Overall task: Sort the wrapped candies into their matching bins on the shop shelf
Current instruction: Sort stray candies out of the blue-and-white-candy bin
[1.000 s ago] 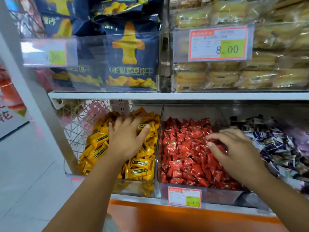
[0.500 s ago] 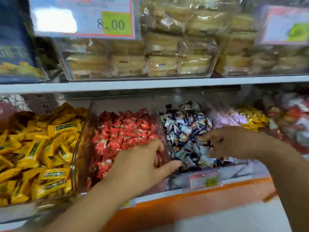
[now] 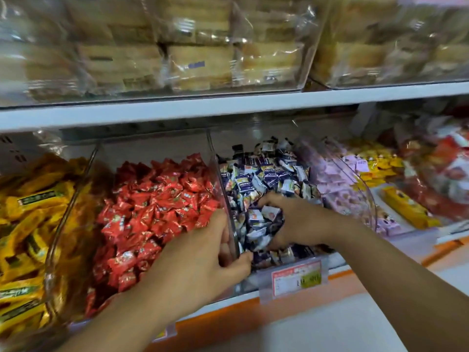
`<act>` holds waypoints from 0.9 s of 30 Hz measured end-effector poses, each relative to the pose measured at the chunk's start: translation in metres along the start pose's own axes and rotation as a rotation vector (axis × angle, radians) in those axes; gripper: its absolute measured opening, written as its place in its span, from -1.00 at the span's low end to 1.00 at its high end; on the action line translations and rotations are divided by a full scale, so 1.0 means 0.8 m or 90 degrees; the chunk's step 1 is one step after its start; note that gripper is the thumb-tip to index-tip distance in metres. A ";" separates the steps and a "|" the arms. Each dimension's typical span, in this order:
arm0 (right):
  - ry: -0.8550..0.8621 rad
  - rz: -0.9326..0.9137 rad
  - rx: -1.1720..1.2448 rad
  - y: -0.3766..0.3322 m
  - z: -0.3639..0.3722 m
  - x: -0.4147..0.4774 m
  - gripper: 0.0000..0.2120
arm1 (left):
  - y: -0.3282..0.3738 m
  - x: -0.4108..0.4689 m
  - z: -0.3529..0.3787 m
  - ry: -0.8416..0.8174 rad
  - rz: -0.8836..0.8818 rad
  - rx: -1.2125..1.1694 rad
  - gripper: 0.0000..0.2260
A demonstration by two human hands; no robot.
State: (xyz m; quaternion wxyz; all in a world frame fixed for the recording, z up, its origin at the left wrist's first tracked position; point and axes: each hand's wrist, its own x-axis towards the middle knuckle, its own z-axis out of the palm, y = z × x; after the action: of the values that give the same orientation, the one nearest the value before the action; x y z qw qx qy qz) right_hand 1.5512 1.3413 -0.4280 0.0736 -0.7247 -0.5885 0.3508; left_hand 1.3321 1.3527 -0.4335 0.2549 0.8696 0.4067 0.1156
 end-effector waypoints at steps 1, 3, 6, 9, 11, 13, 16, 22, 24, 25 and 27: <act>0.015 -0.012 0.056 0.003 0.000 0.003 -0.40 | 0.000 0.000 0.000 0.001 0.001 -0.012 -0.67; 0.078 -0.018 0.159 0.008 -0.004 0.008 -0.53 | 0.001 -0.001 -0.001 -0.005 -0.003 -0.044 -0.67; 0.169 -0.029 0.268 0.005 -0.015 0.013 -0.62 | 0.002 -0.001 -0.002 -0.019 -0.008 -0.082 -0.67; 0.259 -0.079 0.304 -0.015 -0.027 0.018 -0.66 | 0.003 0.001 -0.003 -0.024 -0.005 -0.102 -0.66; 0.302 -0.155 0.339 -0.031 -0.030 0.021 -0.64 | 0.003 0.001 -0.004 -0.024 -0.009 -0.117 -0.66; 0.267 -0.202 0.340 -0.043 -0.034 0.016 -0.52 | 0.003 0.001 -0.004 -0.024 -0.015 -0.134 -0.67; 0.207 -0.169 0.191 -0.042 -0.052 -0.007 -0.43 | 0.001 0.000 -0.005 -0.026 -0.020 -0.144 -0.68; -0.110 0.013 -0.196 -0.027 -0.045 -0.051 -0.42 | 0.001 0.000 -0.004 -0.027 -0.010 -0.114 -0.68; -0.173 0.017 -0.204 -0.024 -0.017 -0.037 -0.14 | 0.000 0.001 -0.003 -0.024 -0.004 -0.107 -0.67; -0.184 0.013 -0.192 -0.022 -0.007 -0.028 -0.06 | 0.000 0.001 -0.003 -0.022 -0.001 -0.103 -0.67; -0.186 0.006 -0.167 -0.017 0.003 -0.012 0.04 | 0.000 0.002 -0.002 -0.018 0.005 -0.100 -0.67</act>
State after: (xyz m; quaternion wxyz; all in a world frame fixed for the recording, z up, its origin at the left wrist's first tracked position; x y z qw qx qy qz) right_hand 1.5383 1.3359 -0.4191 -0.1096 -0.6723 -0.6301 0.3727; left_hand 1.3325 1.3548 -0.4319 0.3278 0.8499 0.3895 0.1362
